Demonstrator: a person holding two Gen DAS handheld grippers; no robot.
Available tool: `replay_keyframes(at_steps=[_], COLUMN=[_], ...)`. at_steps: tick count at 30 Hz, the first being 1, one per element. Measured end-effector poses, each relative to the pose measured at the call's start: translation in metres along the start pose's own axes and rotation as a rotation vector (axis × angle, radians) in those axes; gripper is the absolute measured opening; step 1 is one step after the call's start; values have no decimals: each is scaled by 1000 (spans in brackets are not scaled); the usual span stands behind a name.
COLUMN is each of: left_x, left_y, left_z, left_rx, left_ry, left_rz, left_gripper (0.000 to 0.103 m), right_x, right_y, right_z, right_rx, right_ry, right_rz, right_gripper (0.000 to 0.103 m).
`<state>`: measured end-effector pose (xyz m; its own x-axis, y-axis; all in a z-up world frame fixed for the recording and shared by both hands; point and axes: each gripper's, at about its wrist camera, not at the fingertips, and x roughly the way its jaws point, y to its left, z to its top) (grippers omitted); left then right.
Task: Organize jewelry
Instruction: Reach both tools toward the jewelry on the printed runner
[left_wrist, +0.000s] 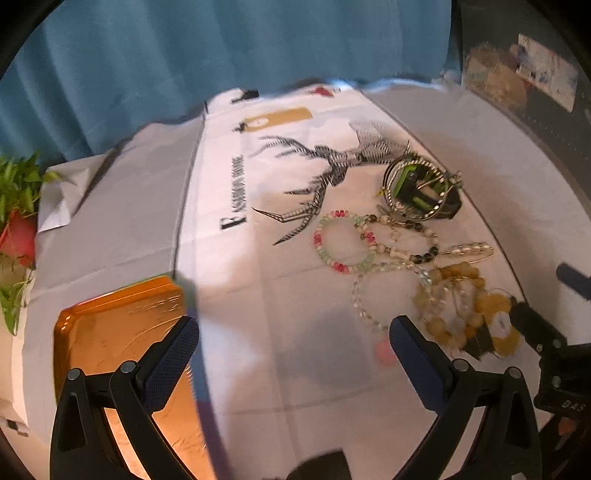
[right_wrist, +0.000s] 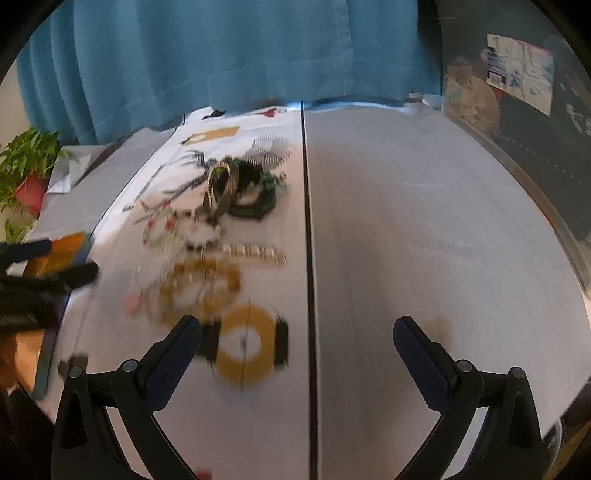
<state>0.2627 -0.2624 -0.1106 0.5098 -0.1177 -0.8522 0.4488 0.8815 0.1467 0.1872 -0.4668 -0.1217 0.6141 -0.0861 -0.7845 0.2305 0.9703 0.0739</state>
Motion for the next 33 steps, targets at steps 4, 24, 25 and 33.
replay_keyframes(at_steps=[4,24,25,33], left_x=[23,58,59,50], left_y=[-2,15,17,1], left_z=[7,17,17,16], left_rx=[3,-52,-59,0], left_ry=[42,122,130,130], left_rz=[-13,-97,-105,-161], left_gripper=[103,103,103,71], right_x=[21,54,52,37], right_y=[13,15,15,-32], right_z=[14,25,23,8], right_rx=[-56,-131,-126,-11], right_ry=[9,80,81,99], right_rz=[-34,-104,-116,-111], right_gripper=[103,103,103,103])
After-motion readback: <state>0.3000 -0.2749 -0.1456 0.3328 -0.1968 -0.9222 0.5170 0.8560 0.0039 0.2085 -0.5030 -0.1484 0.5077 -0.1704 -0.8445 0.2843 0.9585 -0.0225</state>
